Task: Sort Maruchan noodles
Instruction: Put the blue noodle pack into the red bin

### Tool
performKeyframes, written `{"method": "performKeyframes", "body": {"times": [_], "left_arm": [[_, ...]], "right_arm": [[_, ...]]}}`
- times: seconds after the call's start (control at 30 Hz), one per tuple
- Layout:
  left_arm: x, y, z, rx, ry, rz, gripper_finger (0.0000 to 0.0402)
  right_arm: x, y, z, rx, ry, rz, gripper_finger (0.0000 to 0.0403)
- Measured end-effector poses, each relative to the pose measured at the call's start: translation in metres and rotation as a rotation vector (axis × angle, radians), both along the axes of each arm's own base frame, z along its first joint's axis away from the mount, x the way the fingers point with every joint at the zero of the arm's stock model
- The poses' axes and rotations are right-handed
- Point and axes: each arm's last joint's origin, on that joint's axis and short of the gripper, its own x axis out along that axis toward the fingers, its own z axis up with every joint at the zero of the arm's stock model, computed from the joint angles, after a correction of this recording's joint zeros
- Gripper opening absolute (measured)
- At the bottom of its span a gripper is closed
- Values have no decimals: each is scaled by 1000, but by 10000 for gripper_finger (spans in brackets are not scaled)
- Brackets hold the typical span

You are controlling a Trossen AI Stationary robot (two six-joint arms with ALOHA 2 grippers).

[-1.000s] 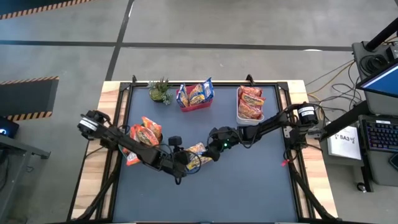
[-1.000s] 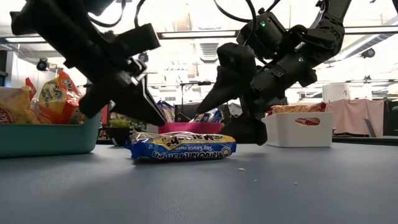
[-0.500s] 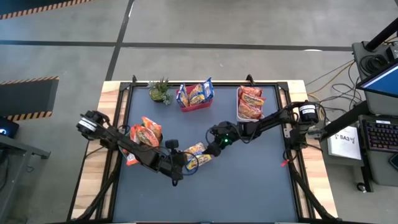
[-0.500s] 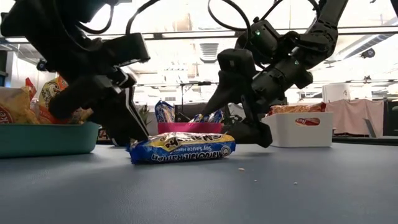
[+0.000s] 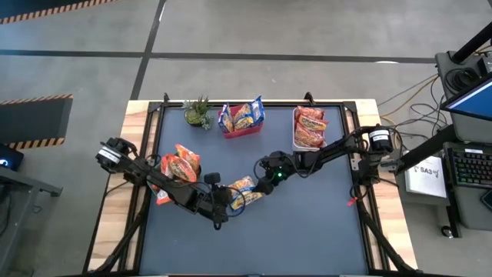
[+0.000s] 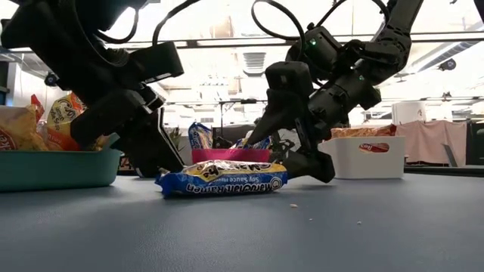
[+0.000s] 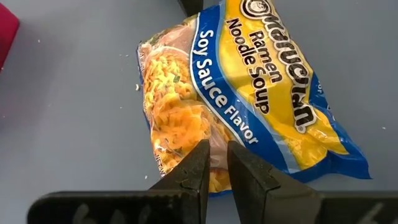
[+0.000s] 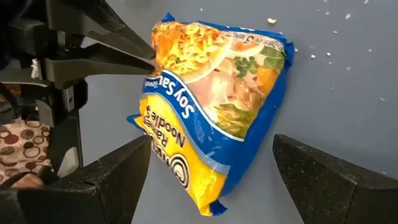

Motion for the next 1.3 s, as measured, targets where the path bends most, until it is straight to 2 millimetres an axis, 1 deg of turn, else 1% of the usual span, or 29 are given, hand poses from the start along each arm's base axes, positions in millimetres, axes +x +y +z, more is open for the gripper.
{"method": "performKeyframes", "body": {"times": [0.1,0.3,0.37,0.6,0.77,1.07,1.3], "left_arm": [[-1,-2,-2,-38,9,-2,38],[-5,-3,-6,-61,-6,32,38],[-5,-3,-6,-60,-10,34,38],[-5,-3,-6,-55,-13,25,38],[-5,-3,-6,-53,-18,25,38],[-5,-3,-6,-54,-27,26,38],[-4,-3,-6,-49,-37,31,38]], "right_arm": [[1,1,1,7,-6,-2,325],[5,6,-13,-1,-20,8,325],[6,6,-14,0,-34,7,325],[9,8,-13,-22,-80,8,325],[13,9,-18,-22,-128,0,325],[15,11,-15,-33,-174,2,325],[16,22,-15,-86,-180,-3,325]]}}
